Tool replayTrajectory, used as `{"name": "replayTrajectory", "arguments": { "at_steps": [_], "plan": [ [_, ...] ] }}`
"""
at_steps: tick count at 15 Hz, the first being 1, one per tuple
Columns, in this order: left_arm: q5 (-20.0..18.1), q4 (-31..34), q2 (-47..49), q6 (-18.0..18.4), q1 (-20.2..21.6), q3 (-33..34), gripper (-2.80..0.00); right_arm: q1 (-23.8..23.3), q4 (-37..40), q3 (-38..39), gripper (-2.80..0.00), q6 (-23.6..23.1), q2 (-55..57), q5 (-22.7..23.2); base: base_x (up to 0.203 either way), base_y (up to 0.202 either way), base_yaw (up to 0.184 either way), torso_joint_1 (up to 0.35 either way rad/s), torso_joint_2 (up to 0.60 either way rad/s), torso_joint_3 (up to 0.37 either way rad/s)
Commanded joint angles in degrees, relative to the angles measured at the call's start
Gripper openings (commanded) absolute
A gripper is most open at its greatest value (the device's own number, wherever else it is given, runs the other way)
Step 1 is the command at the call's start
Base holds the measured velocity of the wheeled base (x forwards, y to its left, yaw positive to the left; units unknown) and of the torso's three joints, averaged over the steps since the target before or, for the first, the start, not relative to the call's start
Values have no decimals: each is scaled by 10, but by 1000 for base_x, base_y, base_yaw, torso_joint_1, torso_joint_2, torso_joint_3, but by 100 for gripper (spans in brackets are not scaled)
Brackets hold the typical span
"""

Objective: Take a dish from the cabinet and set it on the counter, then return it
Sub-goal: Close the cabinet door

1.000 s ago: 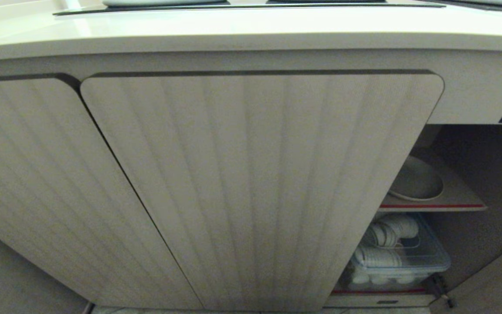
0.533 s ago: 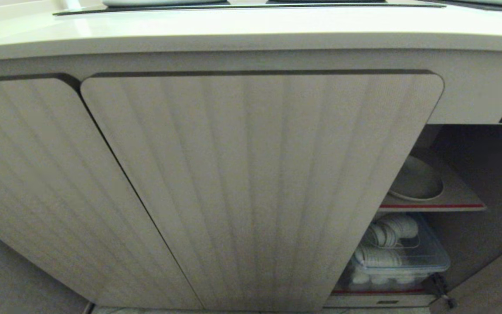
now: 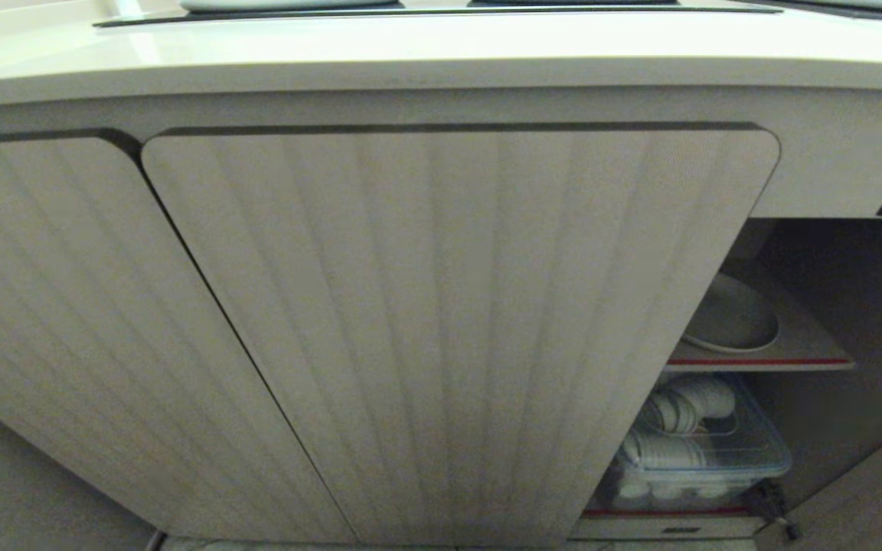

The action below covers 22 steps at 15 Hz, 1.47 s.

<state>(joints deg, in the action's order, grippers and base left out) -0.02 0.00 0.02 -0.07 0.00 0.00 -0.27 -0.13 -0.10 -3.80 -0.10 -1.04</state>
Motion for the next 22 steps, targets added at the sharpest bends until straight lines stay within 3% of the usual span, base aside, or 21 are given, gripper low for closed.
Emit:
{"name": "replayTrajectory", "arguments": {
  "at_steps": [1,22],
  "plan": [
    [0,0,0,0,0,0,-280,0,0,0,-280,-1,1,0,0,0,0,0,0,0],
    [0,0,0,0,0,0,-280,0,0,0,-280,-1,1,0,0,0,0,0,0,0]
  ]
}}
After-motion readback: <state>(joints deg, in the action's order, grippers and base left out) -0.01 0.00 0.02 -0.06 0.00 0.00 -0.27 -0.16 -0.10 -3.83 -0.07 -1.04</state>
